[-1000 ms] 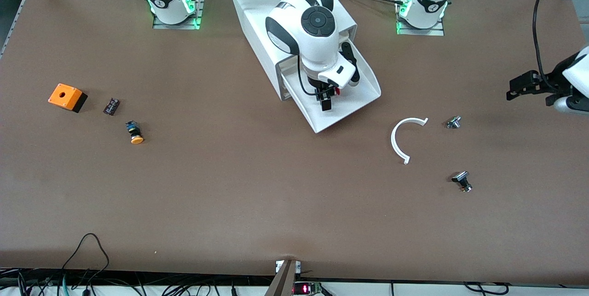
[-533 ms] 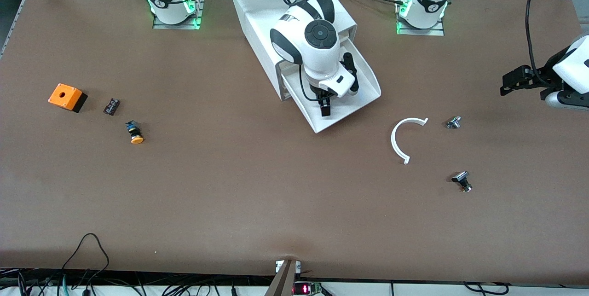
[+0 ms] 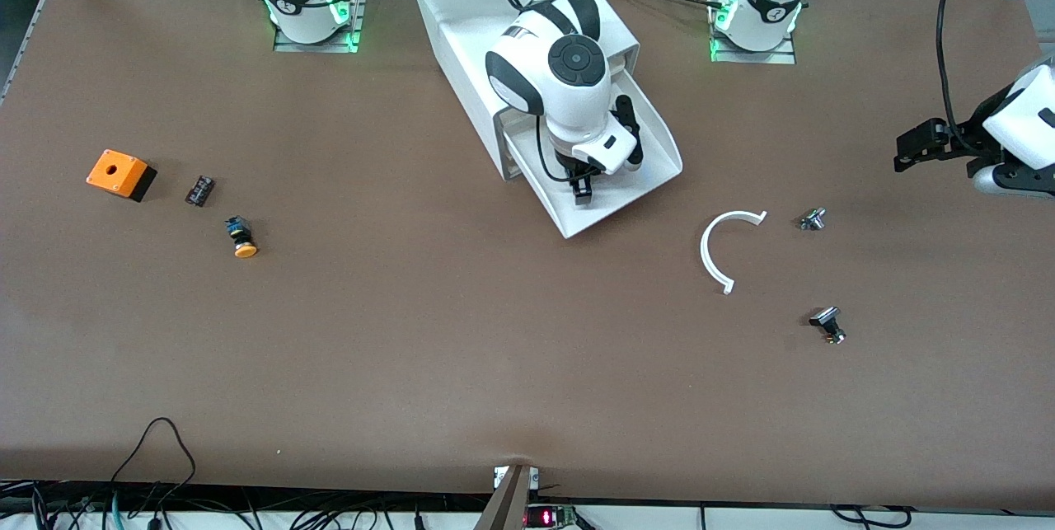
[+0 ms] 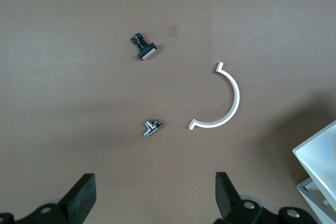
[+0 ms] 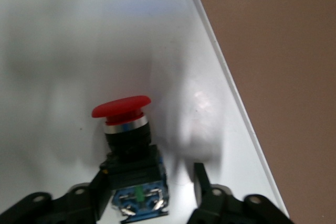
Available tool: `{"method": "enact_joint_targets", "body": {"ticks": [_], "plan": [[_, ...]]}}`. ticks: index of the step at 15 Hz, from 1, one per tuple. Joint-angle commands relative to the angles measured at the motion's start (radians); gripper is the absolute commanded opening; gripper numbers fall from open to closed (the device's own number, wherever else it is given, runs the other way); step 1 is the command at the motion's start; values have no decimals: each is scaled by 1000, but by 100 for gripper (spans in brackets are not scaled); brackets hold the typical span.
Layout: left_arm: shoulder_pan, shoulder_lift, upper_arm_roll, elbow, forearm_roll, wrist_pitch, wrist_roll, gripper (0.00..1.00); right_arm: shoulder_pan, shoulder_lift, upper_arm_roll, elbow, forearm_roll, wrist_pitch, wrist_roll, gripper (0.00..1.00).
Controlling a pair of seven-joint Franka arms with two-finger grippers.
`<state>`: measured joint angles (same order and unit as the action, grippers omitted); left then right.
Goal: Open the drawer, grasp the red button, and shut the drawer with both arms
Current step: 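Grasp the red button with the right gripper and lift it out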
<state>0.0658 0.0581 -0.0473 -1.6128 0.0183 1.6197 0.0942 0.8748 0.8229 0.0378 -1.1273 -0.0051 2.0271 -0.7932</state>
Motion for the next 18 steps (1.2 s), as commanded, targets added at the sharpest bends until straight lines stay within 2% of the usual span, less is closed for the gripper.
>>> {"method": "enact_joint_targets", "body": {"ticks": [1,6,11,14,18], "plan": [[-4,-6,-3,7,31,-18,-16,100,6,13,-6,35,-4,-4,16,32],[-4,-6,-3,8,31,-24,-16,100,10,-11,-10,37,-7,-18,17,19],[-4,-6,0,10,29,-23,-7,100,12,-100,-15,29,-35,-25,164,18],[-4,-3,1,14,14,-12,-1,100,-34,-182,-22,-32,-44,-27,241,19],[-4,6,1,11,14,-12,-1,100,-43,-257,-120,-121,-44,-21,493,19]]}}
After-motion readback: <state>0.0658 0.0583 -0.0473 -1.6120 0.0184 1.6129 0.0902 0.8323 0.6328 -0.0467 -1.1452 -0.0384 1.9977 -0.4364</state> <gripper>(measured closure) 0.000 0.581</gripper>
